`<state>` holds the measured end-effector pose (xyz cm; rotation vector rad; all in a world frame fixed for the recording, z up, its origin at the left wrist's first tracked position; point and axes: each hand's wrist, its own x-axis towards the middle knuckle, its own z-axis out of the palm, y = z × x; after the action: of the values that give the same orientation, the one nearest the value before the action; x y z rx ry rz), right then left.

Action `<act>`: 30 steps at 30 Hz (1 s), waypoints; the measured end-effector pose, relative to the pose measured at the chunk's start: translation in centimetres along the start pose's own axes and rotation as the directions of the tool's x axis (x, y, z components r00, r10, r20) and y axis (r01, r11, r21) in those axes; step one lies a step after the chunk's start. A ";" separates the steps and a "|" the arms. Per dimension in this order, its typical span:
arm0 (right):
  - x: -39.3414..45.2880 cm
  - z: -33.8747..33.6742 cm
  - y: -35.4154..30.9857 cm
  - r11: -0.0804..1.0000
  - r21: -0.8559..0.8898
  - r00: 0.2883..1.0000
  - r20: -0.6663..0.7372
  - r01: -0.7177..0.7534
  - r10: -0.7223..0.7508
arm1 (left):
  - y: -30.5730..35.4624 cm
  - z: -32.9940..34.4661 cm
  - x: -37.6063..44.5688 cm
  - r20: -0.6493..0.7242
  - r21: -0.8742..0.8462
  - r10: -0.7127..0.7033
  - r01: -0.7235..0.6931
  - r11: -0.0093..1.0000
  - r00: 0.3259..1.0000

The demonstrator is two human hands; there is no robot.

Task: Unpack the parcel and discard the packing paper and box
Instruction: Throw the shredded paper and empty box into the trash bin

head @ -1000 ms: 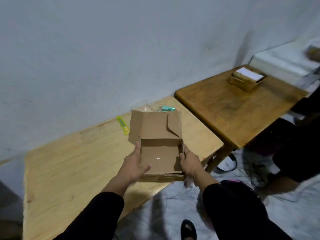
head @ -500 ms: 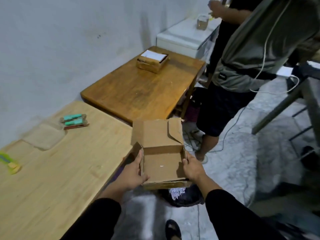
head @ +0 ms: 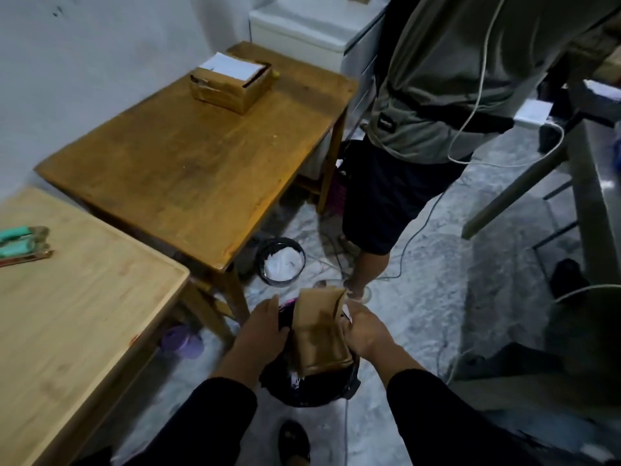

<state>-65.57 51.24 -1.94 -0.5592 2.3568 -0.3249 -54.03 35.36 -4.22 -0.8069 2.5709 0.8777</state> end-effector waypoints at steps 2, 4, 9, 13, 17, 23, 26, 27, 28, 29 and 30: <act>0.4 -0.5 -0.7 0.995 -0.086 0.999 -0.002 0.041 -0.042 | 0.8 -0.9 0.0 -0.039 0.073 -0.034 0.037 0.997 0.999; 0.6 -1.1 -1.9 0.987 -0.140 0.996 -0.031 0.075 -0.080 | 1.1 -1.7 0.0 -0.137 0.134 -0.004 0.023 0.991 0.991; 0.5 -3.4 -6.4 0.940 -0.274 0.966 -0.094 0.206 -0.239 | 1.2 -5.6 -0.5 -0.258 0.291 0.000 0.077 0.954 0.966; -1.1 -5.8 -12.2 0.894 -0.345 0.930 -0.127 0.285 -0.346 | 1.4 -11.6 -3.1 -0.442 0.335 0.039 0.125 0.934 0.896; -4.3 -7.7 -18.8 0.840 -0.406 0.878 -0.155 0.361 -0.452 | -0.7 -17.3 -6.5 -0.537 0.351 0.042 0.178 0.919 0.843; -8.9 -7.6 -29.1 0.739 -0.487 0.767 -0.195 0.465 -0.611 | -5.7 -24.8 -13.4 -0.683 0.225 -0.055 0.281 0.933 0.729; -10.9 -5.9 -33.6 0.688 -0.501 0.708 -0.192 0.525 -0.680 | -9.2 -27.2 -17.0 -0.725 0.170 -0.125 0.352 0.921 0.678; -11.3 -5.2 -34.9 0.677 -0.495 0.693 -0.190 0.544 -0.695 | -10.5 -27.7 -18.2 -0.737 0.160 -0.139 0.370 0.915 0.661; -11.9 -4.4 -36.2 0.668 -0.487 0.681 -0.186 0.562 -0.708 | -11.9 -28.1 -19.3 -0.746 0.151 -0.153 0.388 0.909 0.648; -12.2 -3.5 -37.4 0.658 -0.480 0.669 -0.178 0.580 -0.721 | -13.2 -28.3 -20.4 -0.755 0.138 -0.169 0.405 0.904 0.634; -12.6 -2.6 -38.5 0.643 -0.478 0.657 -0.167 0.599 -0.735 | -14.6 -28.5 -21.3 -0.759 0.119 -0.191 0.421 0.899 0.623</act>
<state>-47.12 23.66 21.47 -1.7464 2.4567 -0.3062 -31.29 16.50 20.41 -1.7281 2.9259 0.0148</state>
